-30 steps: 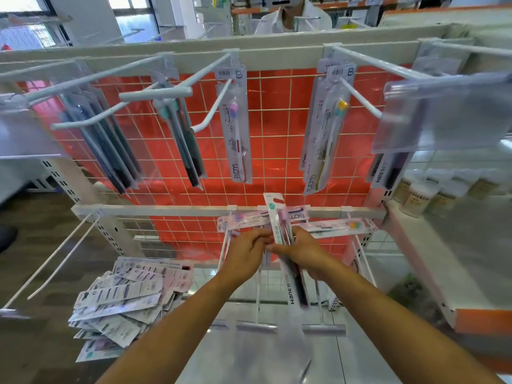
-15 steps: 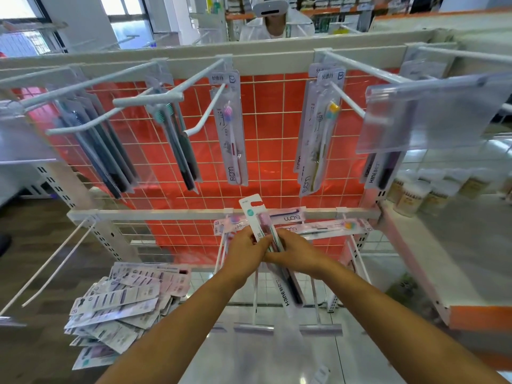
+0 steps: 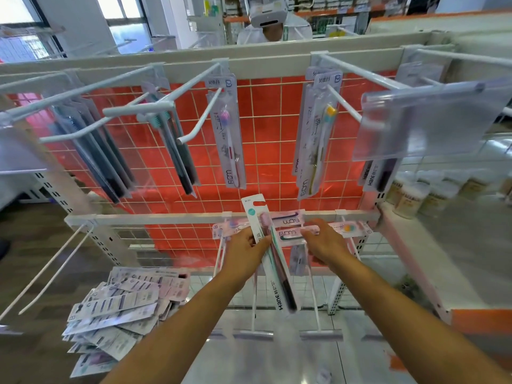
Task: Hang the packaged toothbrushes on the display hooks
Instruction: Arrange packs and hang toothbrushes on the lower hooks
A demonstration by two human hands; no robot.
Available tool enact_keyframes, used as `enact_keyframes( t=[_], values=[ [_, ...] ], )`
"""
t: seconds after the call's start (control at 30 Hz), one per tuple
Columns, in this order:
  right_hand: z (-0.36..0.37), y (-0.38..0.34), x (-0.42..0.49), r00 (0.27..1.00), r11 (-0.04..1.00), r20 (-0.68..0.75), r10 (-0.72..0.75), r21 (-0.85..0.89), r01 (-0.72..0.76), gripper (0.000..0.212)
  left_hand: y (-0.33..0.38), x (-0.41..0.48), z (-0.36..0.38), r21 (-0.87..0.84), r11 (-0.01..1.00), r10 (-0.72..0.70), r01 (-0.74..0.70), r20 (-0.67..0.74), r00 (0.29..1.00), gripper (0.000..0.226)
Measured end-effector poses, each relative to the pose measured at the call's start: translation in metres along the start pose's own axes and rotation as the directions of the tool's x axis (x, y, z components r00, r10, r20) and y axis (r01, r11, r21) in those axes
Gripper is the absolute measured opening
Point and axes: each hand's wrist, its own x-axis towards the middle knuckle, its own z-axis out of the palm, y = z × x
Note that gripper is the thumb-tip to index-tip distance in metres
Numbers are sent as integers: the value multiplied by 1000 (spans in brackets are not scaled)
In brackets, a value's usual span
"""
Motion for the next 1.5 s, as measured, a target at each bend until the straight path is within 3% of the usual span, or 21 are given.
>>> enact_keyframes(
  t=[0.23,0.4,0.67,0.8,0.93,1.07,1.27,1.5],
  values=[
    [2,14,7,995,996,66,74,47,-77,30,1,0,2,5,1000,-18,18,9,1000,10],
    [3,19,4,997,995,-58,42,88,-37,38,2,-1,1,1,999,-33,33,1,999,13],
    [7,14,-3,950,958,-268,164,275,-88,8,6,-3,4,-6,998,-57,56,-29,998,20],
    [10,5,-19,954,928,-290,80,371,35,23,9,-7,5,-66,993,-93,93,-7,996,21],
    [16,-5,-39,981,850,-186,-60,505,147,67,11,-7,4,-101,981,-166,164,-5,986,25],
    [22,-12,-56,978,837,-106,-177,507,207,85,9,-8,-1,-112,973,-207,204,-17,978,30],
    [35,-16,-75,997,828,-49,-66,554,82,46,5,-11,-11,-166,956,-246,241,-9,969,27],
    [44,-27,-102,999,805,-29,16,594,4,29,8,-26,-25,-134,964,-218,229,89,972,19]
  ],
)
